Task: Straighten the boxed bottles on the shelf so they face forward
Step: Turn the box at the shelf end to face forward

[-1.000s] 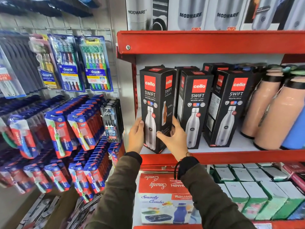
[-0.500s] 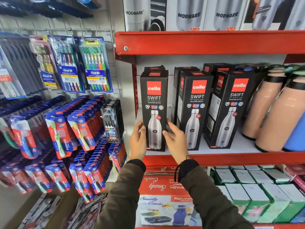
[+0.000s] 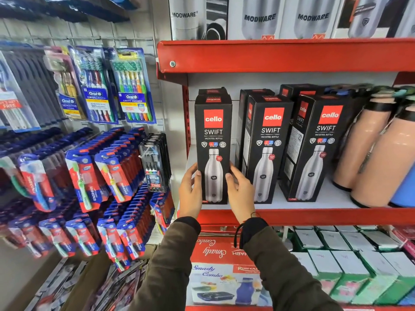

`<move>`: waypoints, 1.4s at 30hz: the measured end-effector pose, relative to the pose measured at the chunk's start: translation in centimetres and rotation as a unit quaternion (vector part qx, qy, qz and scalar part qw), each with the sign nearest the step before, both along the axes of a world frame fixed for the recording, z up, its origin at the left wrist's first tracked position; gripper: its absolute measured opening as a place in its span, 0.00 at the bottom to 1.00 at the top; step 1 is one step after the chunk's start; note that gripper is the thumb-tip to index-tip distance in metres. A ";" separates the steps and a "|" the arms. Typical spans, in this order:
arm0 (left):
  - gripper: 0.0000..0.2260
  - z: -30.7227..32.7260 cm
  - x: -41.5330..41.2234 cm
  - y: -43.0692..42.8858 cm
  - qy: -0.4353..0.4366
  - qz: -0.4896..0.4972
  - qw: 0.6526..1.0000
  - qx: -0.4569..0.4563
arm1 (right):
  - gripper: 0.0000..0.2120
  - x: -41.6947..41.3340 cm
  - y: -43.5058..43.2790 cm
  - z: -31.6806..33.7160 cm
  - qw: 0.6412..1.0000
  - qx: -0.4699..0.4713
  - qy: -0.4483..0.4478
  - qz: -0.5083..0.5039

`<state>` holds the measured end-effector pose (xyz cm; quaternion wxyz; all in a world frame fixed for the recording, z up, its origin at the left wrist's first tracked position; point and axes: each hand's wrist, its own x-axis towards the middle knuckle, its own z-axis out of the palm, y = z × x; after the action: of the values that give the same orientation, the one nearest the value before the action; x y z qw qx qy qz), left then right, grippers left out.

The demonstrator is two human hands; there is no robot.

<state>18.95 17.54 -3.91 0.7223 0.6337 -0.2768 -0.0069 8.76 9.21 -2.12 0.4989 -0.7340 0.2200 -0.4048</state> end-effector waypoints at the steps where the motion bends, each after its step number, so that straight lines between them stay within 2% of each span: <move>1: 0.15 0.0 -0.1 0.1 -0.001 -0.001 1.000 0.002 | 0.20 -0.1 0.1 0.0 1.000 0.001 -0.001 -0.002; 23: 0.14 -0.7 -2.9 2.6 0.002 -0.031 0.999 -0.033 | 0.19 -3.0 1.8 -0.3 0.998 -0.015 -0.013 -0.052; 29: 0.15 -0.4 -3.8 2.5 0.013 0.018 1.000 -0.007 | 0.19 -3.6 1.6 -0.1 0.999 -0.027 -0.007 -0.024; 32: 0.12 -0.8 -5.4 2.3 -0.014 0.083 0.996 -0.021 | 0.18 -4.3 0.5 -0.5 0.999 -0.036 -0.011 -0.021; 36: 0.11 -1.1 -7.5 1.3 -0.078 0.171 0.981 -0.051 | 0.16 -6.0 -1.3 -0.5 0.995 -0.055 -0.056 -0.064; 42: 0.12 0.2 -10.9 -2.2 -0.152 0.131 0.976 -0.087 | 0.16 -8.2 -4.6 -0.4 0.990 -0.061 -0.085 -0.094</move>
<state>8.01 15.31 -3.75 0.7188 0.5931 -0.2971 0.2080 0.57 4.64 -2.55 0.4298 -0.7018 0.2201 -0.5238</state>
